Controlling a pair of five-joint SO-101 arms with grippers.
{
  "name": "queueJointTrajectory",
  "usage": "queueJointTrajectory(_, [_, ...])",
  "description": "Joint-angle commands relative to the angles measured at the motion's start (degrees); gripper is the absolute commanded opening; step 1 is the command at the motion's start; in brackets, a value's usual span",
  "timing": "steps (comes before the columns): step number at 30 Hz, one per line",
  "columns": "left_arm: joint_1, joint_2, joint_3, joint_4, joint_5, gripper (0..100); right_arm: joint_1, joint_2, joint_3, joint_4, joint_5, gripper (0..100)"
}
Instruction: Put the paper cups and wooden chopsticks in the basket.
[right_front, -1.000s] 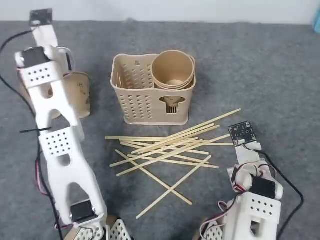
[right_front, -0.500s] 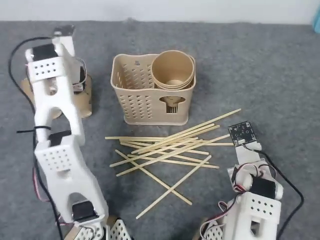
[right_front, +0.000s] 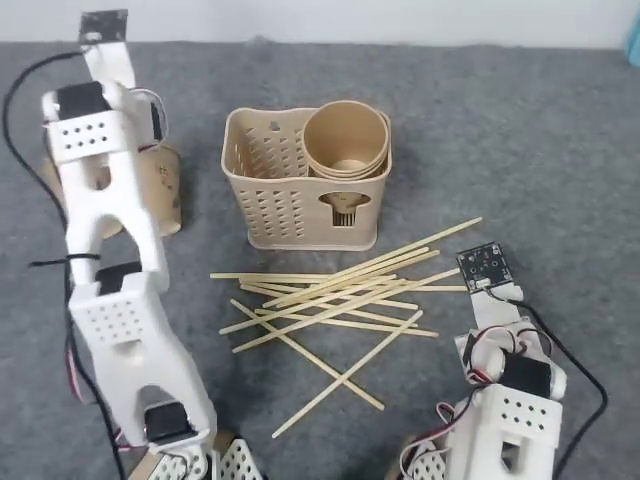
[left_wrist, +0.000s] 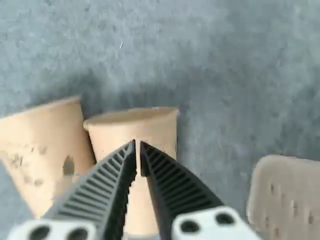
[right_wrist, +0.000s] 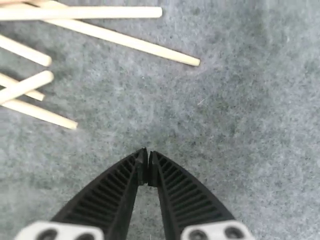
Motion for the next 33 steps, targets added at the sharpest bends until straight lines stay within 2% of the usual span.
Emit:
queueJointTrajectory(1, [-0.3,2.7,-7.3,-3.6,3.0,1,-0.4,-1.0,-0.2,-0.3,0.9,2.2])
queueJointTrajectory(6, [-0.5,9.8,-19.0,-3.3,3.3,1,-0.4,-1.0,-0.2,-0.3,0.9,2.2])
queueJointTrajectory(9, [-0.4,14.1,-23.4,-0.5,3.0,1,-0.4,-1.0,-0.2,-0.3,0.9,2.2])
queueJointTrajectory(13, [0.4,18.3,-27.6,7.1,2.0,1,-0.4,-1.0,-0.2,-0.3,0.9,2.2])
queueJointTrajectory(17, [1.8,20.3,-29.9,15.8,-3.4,1,-0.4,-1.0,-0.2,-0.4,0.9,2.2])
queueJointTrajectory(26, [0.5,14.1,-20.1,15.6,-4.7,1,-0.4,-1.0,-0.2,-0.4,0.9,2.2])
queueJointTrajectory(33, [1.9,-0.4,1.1,15.6,-10.4,1,-0.4,-1.0,-0.2,-0.5,0.9,2.2])
